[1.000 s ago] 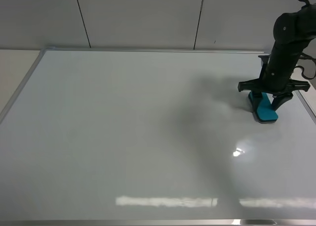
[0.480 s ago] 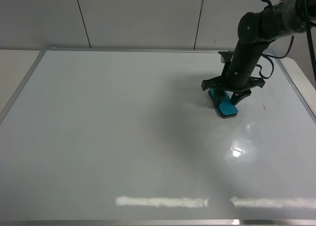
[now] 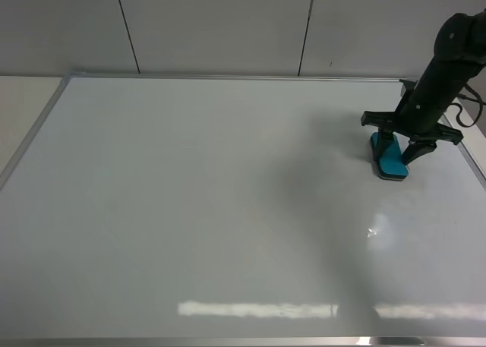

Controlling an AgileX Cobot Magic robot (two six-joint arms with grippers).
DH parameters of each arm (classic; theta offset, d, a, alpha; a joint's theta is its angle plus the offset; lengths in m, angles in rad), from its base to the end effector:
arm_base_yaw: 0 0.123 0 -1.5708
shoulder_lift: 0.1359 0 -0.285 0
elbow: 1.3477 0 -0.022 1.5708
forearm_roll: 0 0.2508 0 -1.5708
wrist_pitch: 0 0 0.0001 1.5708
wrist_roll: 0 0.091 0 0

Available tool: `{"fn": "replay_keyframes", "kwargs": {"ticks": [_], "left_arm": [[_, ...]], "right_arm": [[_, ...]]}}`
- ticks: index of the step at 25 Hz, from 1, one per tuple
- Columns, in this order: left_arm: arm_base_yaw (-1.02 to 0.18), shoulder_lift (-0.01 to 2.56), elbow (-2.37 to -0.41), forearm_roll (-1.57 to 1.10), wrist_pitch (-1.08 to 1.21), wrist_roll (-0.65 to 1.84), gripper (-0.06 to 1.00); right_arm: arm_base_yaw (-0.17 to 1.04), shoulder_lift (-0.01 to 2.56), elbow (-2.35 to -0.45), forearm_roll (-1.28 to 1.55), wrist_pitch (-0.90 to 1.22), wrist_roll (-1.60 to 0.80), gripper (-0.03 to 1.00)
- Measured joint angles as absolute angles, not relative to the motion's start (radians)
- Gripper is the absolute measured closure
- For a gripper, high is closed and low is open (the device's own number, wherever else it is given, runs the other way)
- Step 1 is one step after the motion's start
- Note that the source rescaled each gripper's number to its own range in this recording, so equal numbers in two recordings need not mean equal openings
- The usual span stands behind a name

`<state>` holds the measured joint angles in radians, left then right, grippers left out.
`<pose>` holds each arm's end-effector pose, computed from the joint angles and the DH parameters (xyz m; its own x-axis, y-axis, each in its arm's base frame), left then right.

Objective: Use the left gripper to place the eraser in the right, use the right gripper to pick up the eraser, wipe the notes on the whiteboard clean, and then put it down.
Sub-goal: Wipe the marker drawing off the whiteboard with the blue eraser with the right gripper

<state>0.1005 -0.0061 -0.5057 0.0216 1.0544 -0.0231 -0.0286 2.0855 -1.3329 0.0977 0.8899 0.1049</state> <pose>-0.0063 0.0011 0.2794 -0.4360 -0.0565 -0.8982 -0.1225 0.9925 -0.0029 0.3851 -0.0041 0.1215 -0.9811 0.1934 -0.0050 0.1924 0.9782 0.0777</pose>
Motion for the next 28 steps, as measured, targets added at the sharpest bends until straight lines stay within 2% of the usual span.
{"fn": "replay_keyframes", "kwargs": {"ticks": [5, 8, 11, 20, 28], "left_arm": [[0.1, -0.006, -0.506, 0.022, 1.054, -0.023, -0.05], [0.1, -0.006, -0.506, 0.022, 1.054, -0.023, -0.05], [0.1, -0.006, -0.506, 0.022, 1.054, -0.023, -0.05], [0.1, -0.006, -0.506, 0.022, 1.054, -0.023, -0.05], [0.1, -0.006, -0.506, 0.022, 1.054, -0.023, -0.05]], "right_arm": [[-0.126, 2.067, -1.327, -0.005, 0.935, 0.104, 0.97], [-0.138, 2.059, -1.323, -0.028, 0.941, 0.104, 0.97], [-0.108, 2.057, -1.321, -0.021, 0.94, 0.103, 0.97], [0.094, 2.064, -1.329, 0.098, 0.805, 0.094, 0.97], [0.081, 2.11, -1.424, 0.087, 0.892, 0.094, 0.97]]}}
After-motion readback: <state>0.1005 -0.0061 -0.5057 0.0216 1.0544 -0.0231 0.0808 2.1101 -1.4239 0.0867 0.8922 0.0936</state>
